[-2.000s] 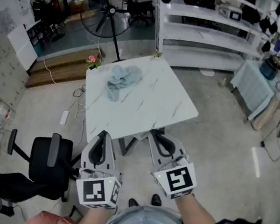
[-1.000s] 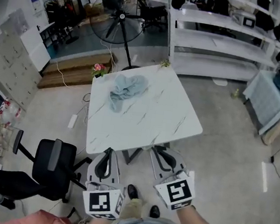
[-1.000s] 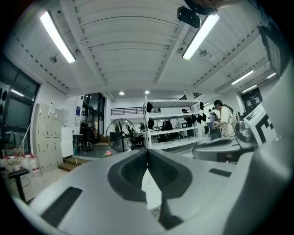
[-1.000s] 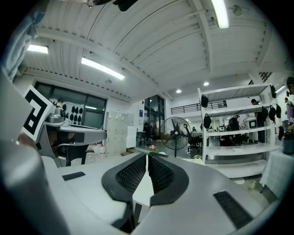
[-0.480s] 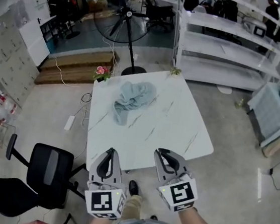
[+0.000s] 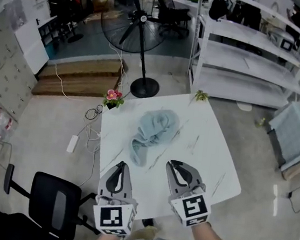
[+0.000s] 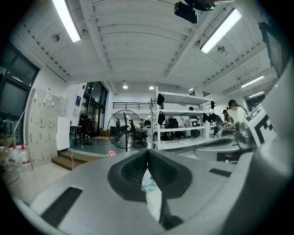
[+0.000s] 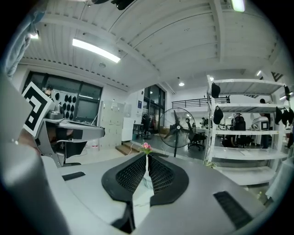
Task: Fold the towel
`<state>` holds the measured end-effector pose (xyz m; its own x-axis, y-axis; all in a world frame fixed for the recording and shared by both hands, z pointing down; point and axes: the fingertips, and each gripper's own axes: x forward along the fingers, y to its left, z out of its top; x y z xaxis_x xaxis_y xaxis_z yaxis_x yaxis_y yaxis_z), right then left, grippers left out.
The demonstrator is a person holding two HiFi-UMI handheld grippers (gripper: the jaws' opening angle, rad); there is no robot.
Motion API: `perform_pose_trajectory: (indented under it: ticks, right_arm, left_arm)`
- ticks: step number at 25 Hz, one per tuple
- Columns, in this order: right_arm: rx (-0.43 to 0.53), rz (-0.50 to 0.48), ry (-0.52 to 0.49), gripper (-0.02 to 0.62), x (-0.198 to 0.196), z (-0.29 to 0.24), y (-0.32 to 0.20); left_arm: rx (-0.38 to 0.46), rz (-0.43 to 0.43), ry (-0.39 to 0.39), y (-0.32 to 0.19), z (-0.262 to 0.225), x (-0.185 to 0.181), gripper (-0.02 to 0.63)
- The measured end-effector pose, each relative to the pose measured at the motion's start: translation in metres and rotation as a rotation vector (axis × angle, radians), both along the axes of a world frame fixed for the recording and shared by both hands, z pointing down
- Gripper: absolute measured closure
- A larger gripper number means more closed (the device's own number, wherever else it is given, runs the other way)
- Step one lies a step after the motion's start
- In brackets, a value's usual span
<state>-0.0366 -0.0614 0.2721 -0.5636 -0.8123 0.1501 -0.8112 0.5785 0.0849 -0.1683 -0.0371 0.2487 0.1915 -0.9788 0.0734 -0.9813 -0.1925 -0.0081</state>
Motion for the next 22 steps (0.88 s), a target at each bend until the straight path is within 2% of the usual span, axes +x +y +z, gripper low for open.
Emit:
perform_pose_trajectory:
  ticks: [6, 13, 22]
  right_arm:
    - [0.058, 0.012, 0.004, 0.565, -0.021, -0.026, -0.044]
    - [0.095, 0.048, -0.007, 0.566, -0.010, -0.048, -0.068]
    - [0.035, 0.008, 0.006, 0.566, 0.001, -0.017, -0.111]
  left_arm:
    - [0.035, 0.013, 0.003, -0.048, -0.019, -0.021, 0.597]
    - [0.059, 0.035, -0.011, -0.078, -0.042, -0.017, 0.597]
    - [-0.019, 0.015, -0.029, -0.127, -0.006, -0.002, 0.597]
